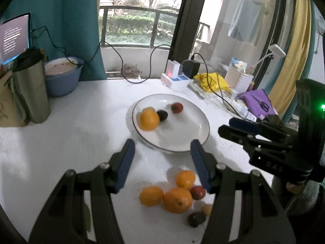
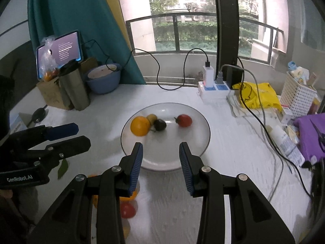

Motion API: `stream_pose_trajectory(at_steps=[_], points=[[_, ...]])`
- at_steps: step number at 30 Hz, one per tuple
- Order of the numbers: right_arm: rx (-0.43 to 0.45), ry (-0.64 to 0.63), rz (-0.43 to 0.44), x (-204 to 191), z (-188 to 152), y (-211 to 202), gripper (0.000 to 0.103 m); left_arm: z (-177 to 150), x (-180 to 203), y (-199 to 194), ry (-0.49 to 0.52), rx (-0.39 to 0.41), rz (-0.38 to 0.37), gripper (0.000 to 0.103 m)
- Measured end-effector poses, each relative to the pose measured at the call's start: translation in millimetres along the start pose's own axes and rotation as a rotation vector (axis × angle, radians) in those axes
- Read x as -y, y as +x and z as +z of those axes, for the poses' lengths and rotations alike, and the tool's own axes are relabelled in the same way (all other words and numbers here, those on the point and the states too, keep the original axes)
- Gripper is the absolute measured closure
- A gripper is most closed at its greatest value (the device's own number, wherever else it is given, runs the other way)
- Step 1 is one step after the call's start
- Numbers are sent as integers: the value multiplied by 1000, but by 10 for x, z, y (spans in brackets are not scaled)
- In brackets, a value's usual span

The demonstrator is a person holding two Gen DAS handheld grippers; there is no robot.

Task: Organize fruits
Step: 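Move both open tools back to the remaining fruit cluster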

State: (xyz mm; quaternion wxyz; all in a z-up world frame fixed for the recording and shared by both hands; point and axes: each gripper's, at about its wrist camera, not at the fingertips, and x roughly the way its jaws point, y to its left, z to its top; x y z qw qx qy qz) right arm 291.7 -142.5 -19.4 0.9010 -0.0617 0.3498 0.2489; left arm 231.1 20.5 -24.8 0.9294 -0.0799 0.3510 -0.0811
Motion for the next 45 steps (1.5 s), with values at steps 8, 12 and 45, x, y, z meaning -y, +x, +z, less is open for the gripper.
stream_pose_trajectory(at_steps=[8,12,45], points=[[-6,8,1,-37,-214,-176,64,-211,113,-135,4,-6,-6,45],[-18,13,12,-93,-329,-217,64,-314,140,-170,-2,-14,-5,45],[-204,-19,208,-498,-1075,55,67,-972,138,-179,-53,-114,21,45]])
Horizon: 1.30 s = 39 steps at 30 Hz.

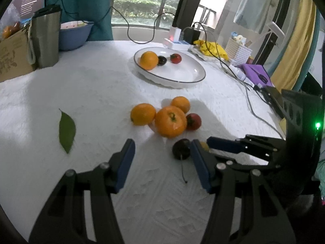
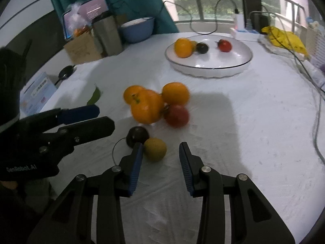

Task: Organize fruits
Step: 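Grasp a dark cherry with the left tool while the right tool grasps a yellow plum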

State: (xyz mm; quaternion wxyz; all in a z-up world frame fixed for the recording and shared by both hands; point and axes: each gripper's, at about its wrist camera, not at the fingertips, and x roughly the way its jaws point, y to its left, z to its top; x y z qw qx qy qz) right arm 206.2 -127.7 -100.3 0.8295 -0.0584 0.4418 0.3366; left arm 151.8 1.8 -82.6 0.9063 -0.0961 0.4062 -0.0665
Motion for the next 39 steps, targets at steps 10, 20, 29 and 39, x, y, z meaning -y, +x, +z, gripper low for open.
stream_pose_trajectory(at_steps=[10,20,29,39], points=[[36,13,-9,133,0,-145,77,18,140,136,40,-30,1,45],[67,69,-50,432,-15,-275,77,-26,242,387,79,-95,9,46],[74,70,-47,449,8,-279,77,-27,271,405,106,-107,-7,75],[95,58,-60,449,156,-337,77,107,330,257,118,-63,-43,75]])
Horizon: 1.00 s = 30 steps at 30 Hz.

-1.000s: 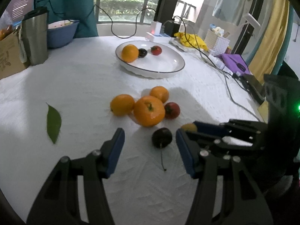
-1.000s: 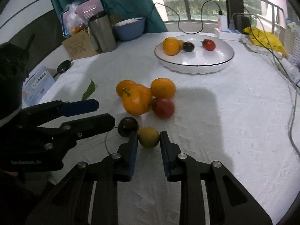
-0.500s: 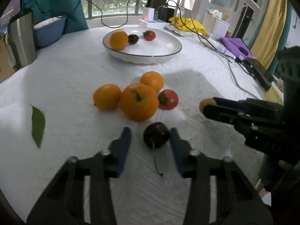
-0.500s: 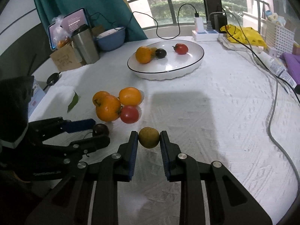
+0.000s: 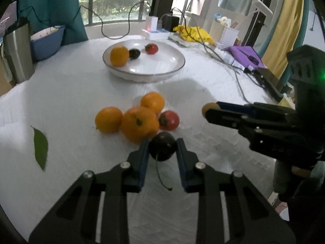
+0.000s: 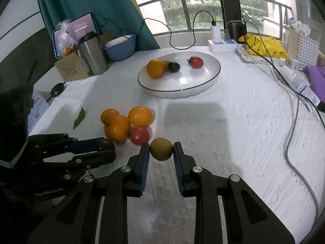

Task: Organize fruits
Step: 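Carry the dark cherry and yellow plum over the white plate with both tools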

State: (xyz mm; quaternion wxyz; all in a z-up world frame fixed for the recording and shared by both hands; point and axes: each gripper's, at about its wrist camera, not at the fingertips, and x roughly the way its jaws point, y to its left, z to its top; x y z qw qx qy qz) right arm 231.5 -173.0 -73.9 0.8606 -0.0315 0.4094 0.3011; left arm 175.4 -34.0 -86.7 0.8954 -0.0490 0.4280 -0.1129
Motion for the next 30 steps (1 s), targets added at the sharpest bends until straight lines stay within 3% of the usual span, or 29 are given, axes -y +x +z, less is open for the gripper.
stream_pose_trajectory(at_steps=[14,30], points=[[34,-8,-20,74,320,-6,77,395,-106,-117,12,71,-9,75],[53,6,-46,288,662,133,77,816,-178,70,35,84,-28,75]])
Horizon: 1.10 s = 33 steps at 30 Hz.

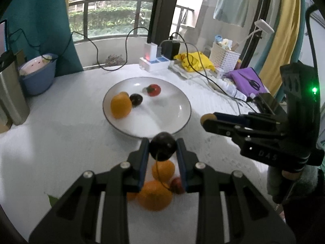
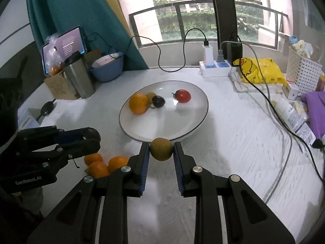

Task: Organize fruits
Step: 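Carry the dark cherry and yellow plum over the white plate with both tools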

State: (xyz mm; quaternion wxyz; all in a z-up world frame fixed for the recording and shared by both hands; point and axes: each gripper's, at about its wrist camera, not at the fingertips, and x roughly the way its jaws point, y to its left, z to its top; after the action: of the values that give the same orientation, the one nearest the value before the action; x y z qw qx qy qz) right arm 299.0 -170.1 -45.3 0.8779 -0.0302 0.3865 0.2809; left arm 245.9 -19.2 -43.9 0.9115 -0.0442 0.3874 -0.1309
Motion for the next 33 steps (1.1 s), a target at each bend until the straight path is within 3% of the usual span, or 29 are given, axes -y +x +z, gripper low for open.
stream_pose_trajectory(at_steps=[13,33], points=[[-17,5,-25,228,250,295,77,330,-46,441,14,-32,-34,75],[-32,-21,-67,413,600,893,77,639,-387,983,-89,-81,-92,75]])
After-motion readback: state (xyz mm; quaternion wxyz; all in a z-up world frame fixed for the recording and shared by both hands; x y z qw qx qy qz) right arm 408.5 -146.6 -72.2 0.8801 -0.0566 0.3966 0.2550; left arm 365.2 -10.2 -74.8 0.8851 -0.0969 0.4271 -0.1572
